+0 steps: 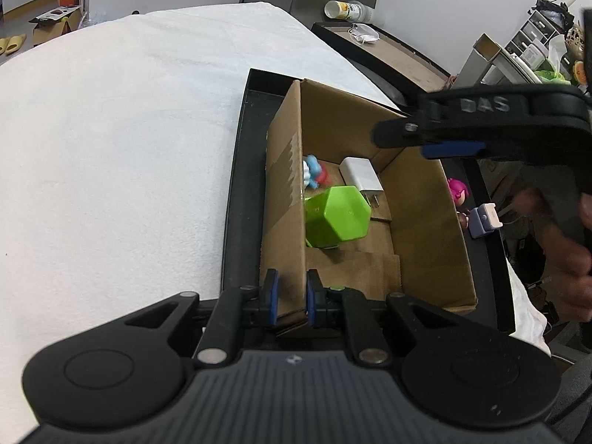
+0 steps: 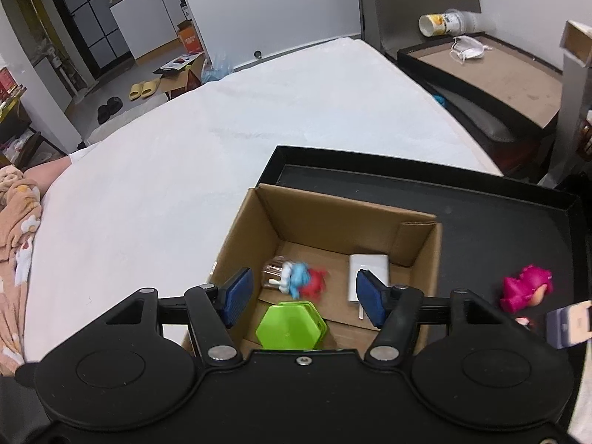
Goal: Organize rigid objects
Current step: 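Open the right gripper to drop the figurine into the box, then move the right gripper back to the white cube-shaped toy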
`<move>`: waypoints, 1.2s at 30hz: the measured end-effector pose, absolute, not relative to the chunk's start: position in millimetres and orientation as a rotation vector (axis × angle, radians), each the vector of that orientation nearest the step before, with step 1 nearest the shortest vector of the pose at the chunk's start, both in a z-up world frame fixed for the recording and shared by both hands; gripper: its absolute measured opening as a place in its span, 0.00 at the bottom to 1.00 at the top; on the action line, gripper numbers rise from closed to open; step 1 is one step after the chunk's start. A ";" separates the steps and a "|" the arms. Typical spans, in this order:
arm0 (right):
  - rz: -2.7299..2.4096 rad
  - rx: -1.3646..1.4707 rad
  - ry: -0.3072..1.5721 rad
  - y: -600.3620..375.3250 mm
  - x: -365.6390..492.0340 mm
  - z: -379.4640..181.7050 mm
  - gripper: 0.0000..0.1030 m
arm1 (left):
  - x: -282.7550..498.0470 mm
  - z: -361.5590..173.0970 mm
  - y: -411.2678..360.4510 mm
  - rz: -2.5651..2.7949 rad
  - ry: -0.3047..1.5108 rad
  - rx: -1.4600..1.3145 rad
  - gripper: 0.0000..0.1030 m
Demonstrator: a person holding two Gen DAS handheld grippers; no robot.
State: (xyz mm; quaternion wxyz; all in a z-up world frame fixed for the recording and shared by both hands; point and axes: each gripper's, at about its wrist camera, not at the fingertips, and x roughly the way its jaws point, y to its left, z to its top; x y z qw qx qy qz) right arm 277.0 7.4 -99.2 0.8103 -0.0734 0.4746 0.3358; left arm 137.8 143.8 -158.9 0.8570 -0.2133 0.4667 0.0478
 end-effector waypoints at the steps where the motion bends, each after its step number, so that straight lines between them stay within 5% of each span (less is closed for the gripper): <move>1: 0.717 -0.160 1.009 3.9 276.6 -97.3 0.59 | 137.6 -158.8 144.0 0.101 0.981 -0.448 0.14; 36: 0.579 -0.173 0.986 -146.0 296.3 -92.2 0.60 | 143.6 -154.7 131.6 0.142 1.005 -0.394 0.13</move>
